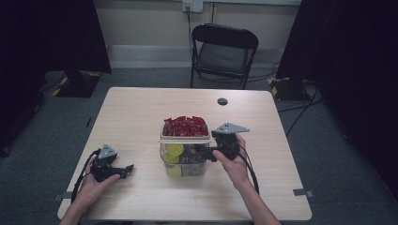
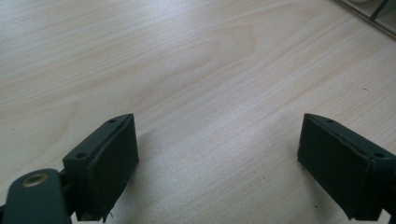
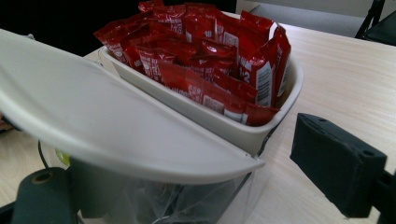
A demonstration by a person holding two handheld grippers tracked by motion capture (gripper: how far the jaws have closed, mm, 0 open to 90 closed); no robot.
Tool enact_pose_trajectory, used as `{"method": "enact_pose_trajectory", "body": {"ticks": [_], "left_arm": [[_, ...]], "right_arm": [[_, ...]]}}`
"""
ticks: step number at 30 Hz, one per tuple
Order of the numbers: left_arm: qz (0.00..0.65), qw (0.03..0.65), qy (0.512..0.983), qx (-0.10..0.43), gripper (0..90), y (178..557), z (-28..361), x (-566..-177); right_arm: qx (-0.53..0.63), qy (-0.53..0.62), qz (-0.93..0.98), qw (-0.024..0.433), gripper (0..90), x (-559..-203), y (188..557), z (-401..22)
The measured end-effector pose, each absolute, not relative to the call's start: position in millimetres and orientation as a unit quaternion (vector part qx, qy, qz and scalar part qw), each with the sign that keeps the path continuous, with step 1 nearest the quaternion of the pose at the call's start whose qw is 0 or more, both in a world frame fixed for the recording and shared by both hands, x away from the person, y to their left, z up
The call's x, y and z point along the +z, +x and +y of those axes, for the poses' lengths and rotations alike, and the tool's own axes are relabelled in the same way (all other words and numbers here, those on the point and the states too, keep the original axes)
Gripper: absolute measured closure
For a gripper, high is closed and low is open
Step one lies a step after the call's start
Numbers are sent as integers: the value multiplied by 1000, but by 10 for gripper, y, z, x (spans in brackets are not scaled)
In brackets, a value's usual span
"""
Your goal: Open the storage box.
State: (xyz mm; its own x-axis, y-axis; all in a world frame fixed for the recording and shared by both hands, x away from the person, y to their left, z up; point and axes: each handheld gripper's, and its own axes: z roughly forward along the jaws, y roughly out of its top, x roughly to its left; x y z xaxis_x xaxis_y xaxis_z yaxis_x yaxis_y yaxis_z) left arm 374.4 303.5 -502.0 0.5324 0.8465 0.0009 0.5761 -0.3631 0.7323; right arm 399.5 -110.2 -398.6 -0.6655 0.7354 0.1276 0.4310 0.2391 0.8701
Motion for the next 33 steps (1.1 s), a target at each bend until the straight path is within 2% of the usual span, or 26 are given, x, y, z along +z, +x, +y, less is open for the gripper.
{"method": "enact_pose_trajectory", "body": {"ticks": [33], "left_arm": [[443,350,803,193,118,3745,3035,-5021]], "right_arm": [[500,392,757,154,143,-3939,4255,-1119]]}}
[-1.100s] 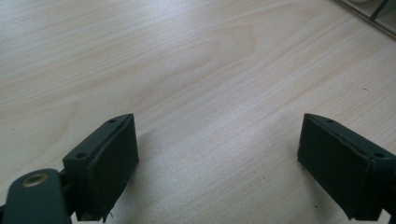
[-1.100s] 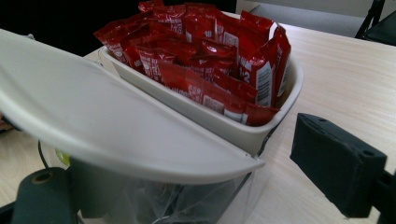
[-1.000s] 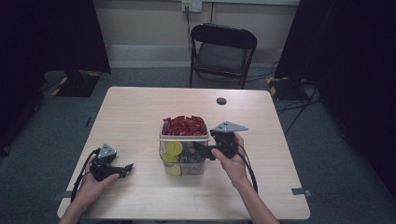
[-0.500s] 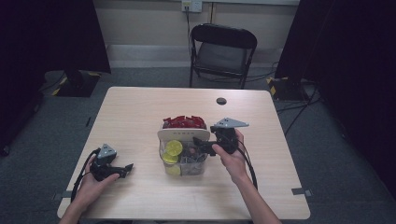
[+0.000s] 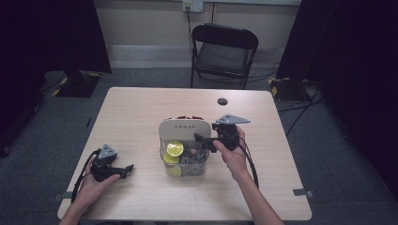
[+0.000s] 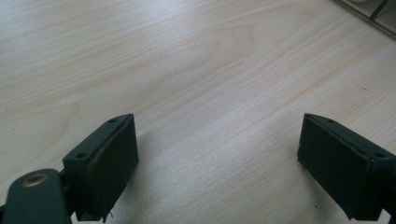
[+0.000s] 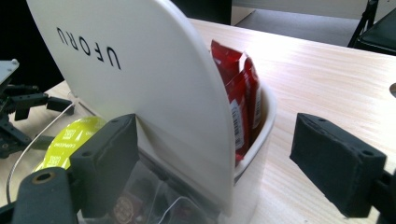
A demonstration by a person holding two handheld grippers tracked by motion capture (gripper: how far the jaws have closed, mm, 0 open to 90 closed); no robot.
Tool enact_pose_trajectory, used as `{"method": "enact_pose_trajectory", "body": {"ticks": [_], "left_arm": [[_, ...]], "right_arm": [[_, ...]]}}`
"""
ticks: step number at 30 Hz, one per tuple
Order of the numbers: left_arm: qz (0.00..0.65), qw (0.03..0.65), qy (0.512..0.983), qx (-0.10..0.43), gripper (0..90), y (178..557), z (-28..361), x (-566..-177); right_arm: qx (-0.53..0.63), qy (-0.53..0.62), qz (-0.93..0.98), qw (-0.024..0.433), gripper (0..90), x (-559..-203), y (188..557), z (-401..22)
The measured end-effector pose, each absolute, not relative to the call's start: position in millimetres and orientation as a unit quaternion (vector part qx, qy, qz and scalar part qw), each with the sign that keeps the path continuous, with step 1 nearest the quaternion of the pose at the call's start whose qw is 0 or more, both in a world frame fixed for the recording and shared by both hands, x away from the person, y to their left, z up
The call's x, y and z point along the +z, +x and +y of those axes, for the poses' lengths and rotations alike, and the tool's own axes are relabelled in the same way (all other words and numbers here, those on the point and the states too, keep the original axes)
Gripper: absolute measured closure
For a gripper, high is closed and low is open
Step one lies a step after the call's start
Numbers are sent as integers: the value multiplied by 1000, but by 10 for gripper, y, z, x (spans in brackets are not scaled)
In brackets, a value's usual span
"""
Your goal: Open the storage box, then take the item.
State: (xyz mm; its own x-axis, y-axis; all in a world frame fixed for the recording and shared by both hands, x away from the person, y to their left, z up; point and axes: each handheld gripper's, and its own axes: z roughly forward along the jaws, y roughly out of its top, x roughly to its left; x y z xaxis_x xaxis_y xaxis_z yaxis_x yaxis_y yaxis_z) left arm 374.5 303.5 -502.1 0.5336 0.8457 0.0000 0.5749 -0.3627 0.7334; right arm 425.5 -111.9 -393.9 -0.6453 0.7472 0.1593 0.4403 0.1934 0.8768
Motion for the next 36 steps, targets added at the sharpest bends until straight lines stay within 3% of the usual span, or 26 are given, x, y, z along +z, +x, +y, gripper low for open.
{"method": "enact_pose_trajectory", "body": {"ticks": [13,36], "left_arm": [[447,348,801,196,170,3729,3028,-5005],[393,441,785,186,205,3585,2658,-4555]], "right_arm": [[496,396,759,145,139,-3930,4275,-1139],[491,397,761,147,140,-3934,4267,-1140]]}}
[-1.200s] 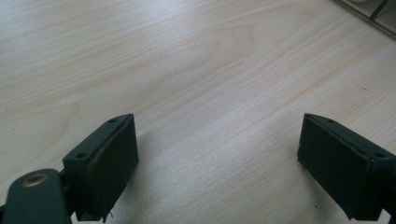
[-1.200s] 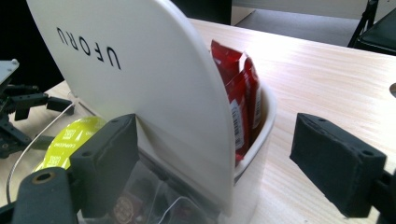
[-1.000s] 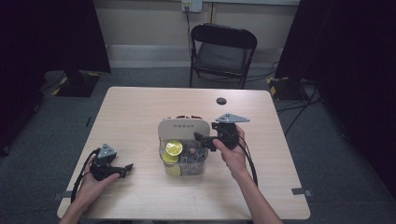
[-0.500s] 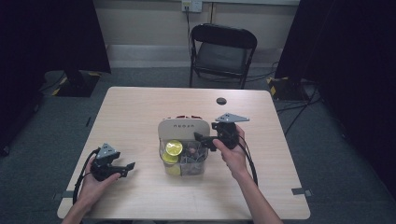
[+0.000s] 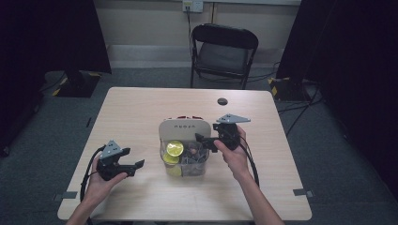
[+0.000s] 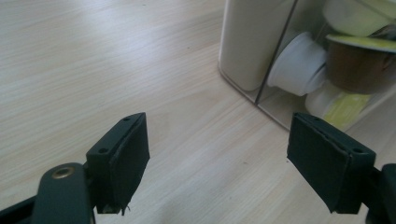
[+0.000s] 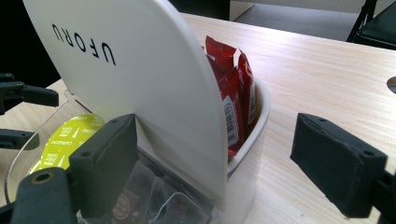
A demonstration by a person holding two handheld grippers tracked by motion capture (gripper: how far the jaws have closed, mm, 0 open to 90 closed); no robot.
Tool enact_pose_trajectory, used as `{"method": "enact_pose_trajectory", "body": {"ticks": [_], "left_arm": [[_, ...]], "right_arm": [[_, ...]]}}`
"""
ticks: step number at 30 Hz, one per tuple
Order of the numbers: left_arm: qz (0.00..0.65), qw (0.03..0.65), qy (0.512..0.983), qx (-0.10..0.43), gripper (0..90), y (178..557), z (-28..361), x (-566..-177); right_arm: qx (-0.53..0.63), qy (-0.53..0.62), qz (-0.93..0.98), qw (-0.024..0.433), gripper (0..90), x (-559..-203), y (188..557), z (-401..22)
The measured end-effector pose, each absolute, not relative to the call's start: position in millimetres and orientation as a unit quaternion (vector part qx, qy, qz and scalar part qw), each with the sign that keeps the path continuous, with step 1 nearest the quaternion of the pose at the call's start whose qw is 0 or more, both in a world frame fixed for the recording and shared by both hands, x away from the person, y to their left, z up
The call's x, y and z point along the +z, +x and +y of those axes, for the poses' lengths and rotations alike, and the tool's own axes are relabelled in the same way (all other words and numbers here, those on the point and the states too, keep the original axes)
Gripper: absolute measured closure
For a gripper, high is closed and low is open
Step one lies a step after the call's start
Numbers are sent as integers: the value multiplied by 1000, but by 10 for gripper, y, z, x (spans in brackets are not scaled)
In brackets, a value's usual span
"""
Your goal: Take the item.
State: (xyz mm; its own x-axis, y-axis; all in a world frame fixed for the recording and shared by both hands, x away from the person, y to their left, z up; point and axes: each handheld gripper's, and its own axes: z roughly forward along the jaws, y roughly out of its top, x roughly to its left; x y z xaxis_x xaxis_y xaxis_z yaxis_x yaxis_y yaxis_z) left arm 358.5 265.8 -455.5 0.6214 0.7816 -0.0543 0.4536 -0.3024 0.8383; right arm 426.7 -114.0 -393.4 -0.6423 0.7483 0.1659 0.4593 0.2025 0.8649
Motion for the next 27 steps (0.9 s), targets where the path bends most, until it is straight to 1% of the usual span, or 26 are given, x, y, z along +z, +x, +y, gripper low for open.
{"method": "enact_pose_trajectory", "body": {"ticks": [12,18,19,23,26,27], "left_arm": [[369,462,786,177,237,3554,2526,-4406],[362,475,783,173,237,3579,2469,-4293],[360,485,779,169,227,3577,2456,-4281],[348,484,785,168,220,3573,2412,-4244],[344,489,784,168,222,3556,2405,-4191],[341,493,784,164,235,3548,2403,-4172]], "right_arm": [[492,395,763,145,138,-3915,4282,-1126],[493,391,764,142,135,-3898,4298,-1110],[492,391,765,143,135,-3898,4296,-1111],[491,391,764,146,135,-3897,4289,-1114],[490,391,765,146,134,-3895,4293,-1114],[490,391,765,146,135,-3894,4291,-1114]]}}
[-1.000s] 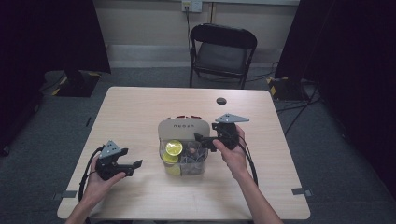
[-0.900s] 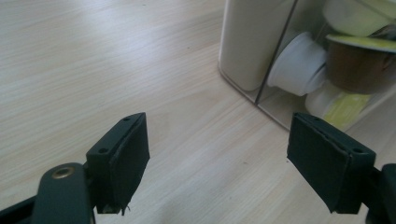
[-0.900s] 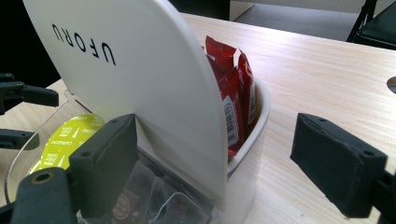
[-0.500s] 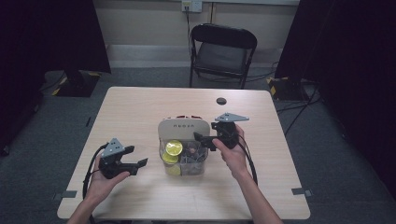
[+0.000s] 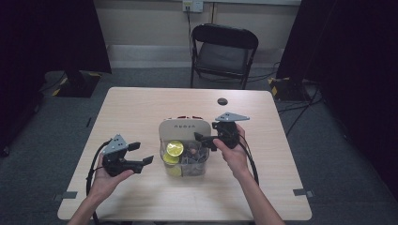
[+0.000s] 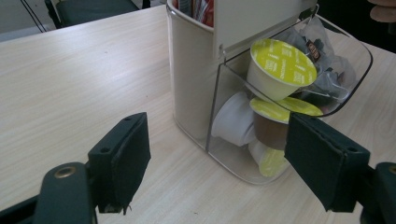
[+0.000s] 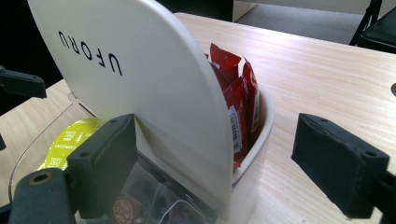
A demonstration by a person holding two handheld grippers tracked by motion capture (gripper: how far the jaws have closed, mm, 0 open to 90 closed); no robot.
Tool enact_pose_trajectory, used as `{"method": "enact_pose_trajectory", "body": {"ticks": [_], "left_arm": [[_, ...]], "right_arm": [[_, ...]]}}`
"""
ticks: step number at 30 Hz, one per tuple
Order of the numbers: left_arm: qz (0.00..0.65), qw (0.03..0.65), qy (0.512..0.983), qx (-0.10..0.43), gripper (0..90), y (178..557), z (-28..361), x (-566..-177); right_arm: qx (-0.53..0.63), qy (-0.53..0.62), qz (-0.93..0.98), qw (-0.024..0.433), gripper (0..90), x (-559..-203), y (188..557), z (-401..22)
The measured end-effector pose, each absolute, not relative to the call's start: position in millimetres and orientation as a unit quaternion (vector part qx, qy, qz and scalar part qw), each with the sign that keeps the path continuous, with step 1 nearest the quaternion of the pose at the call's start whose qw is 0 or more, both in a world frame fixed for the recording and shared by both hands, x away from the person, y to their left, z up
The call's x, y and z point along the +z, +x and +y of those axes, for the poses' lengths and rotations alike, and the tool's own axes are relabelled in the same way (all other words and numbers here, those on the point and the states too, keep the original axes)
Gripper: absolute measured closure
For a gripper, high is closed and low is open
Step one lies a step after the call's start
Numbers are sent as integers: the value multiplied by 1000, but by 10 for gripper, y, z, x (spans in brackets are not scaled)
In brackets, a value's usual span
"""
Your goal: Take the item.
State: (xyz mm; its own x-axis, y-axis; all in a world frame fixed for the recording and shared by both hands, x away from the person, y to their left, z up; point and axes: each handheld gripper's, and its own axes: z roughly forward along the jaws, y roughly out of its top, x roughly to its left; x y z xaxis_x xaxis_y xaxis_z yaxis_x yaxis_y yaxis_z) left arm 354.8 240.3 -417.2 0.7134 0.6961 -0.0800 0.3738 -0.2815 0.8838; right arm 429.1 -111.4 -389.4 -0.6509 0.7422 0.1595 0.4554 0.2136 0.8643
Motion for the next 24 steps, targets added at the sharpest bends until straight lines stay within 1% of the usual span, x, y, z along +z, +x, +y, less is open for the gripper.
{"method": "enact_pose_trajectory", "body": {"ticks": [1,2,4,10,12,14,17,24], "left_arm": [[342,493,782,165,263,3543,2390,-4154],[342,495,780,170,263,3538,2374,-4135],[340,506,776,162,260,3543,2341,-4109],[324,507,783,159,260,3572,2184,-4016],[323,510,784,144,266,3592,2135,-3996],[319,500,791,149,266,3605,2066,-3990],[315,508,790,137,266,3631,2011,-3999],[297,508,797,138,268,3692,1862,-3935]], "right_arm": [[490,392,765,147,137,-3892,4286,-1112],[489,392,765,148,137,-3891,4284,-1110],[490,391,765,146,135,-3893,4293,-1115],[492,390,765,144,133,-3897,4299,-1119],[492,391,765,142,131,-3899,4303,-1121],[492,392,765,140,131,-3900,4304,-1123],[492,392,765,140,130,-3900,4306,-1123],[492,391,766,138,129,-3898,4310,-1124]]}}
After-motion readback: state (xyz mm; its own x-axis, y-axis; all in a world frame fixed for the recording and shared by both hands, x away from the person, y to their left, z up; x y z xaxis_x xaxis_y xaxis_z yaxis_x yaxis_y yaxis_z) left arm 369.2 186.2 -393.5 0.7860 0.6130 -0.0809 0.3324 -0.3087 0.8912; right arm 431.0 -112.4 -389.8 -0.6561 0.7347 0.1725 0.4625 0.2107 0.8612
